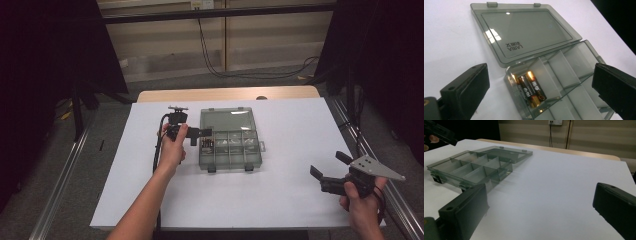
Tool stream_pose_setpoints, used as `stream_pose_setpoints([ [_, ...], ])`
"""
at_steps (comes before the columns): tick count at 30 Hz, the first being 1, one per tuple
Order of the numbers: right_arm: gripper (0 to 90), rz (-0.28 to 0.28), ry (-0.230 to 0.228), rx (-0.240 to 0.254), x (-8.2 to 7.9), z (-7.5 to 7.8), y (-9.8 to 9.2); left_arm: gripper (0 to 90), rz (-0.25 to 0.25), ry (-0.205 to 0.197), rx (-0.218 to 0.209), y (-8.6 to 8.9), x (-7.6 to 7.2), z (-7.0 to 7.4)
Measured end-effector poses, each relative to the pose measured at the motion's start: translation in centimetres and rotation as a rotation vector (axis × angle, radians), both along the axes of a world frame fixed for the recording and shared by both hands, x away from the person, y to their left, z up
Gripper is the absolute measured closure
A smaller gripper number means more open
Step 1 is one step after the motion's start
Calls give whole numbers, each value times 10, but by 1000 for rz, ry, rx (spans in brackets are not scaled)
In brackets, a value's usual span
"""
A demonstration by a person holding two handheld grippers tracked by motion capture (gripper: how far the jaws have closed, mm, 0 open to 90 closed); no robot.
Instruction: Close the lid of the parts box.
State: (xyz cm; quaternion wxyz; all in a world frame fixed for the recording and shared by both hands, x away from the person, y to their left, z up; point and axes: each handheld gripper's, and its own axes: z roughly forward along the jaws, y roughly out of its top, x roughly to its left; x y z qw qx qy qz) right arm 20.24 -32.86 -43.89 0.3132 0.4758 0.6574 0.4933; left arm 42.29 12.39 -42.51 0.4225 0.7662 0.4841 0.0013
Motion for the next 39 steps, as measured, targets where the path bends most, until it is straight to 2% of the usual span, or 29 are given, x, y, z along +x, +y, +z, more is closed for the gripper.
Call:
stream_pose_setpoints([
  [2, 0, 12, -5, -2, 4, 4, 3, 28, -2, -18, 18, 0, 0, 1],
  [7, 0, 29, -18, -4, 15, 14, 13, 28, 1, -33, 16, 4, -1, 4],
  [10, 0, 37, -22, 1, 21, 20, 18, 29, 14, -35, 21, 7, 1, 3],
  [11, 0, 35, -27, 5, 24, 21, 20, 30, 23, -28, 10, 7, 2, 3],
  [14, 0, 46, -27, 1, 32, 26, 25, 32, 15, -22, 21, 10, 5, 4],
  [18, 0, 52, -30, -8, 45, 32, 33, 38, 21, -22, -11, 12, 10, 2],
  [21, 0, 64, -35, -4, 55, 37, 39, 34, 28, -12, -14, 11, 13, -1],
  [24, 0, 79, -36, -2, 66, 40, 47, 24, 17, -24, -15, 9, 16, -2],
  [26, 0, 83, -31, -2, 72, 41, 52, 50, 22, -40, -3, 5, 17, -2],
  [28, 0, 87, -24, 5, 79, 41, 56, 47, 17, -34, -15, 3, 19, -2],
  [31, 0, 97, -15, 4, 89, 40, 61, 43, 11, -35, -9, 0, 21, -3],
  [33, 0, 99, -6, 18, 96, 40, 64, 30, -22, -13, -22, -1, 22, -3],
  [34, 0, 100, -5, 23, 99, 39, 64, 9, -43, -15, -59, -1, 23, -4],
  [35, 0, 105, 2, 28, 104, 38, 65, 1, -55, -15, -69, 0, 23, -4],
  [38, 0, 101, 18, 32, 116, 36, 67, 2, -54, -28, -74, 1, 26, -2],
  [39, 0, 100, 22, 30, 119, 36, 67, 0, -23, -24, -113, -2, 26, -2],
])
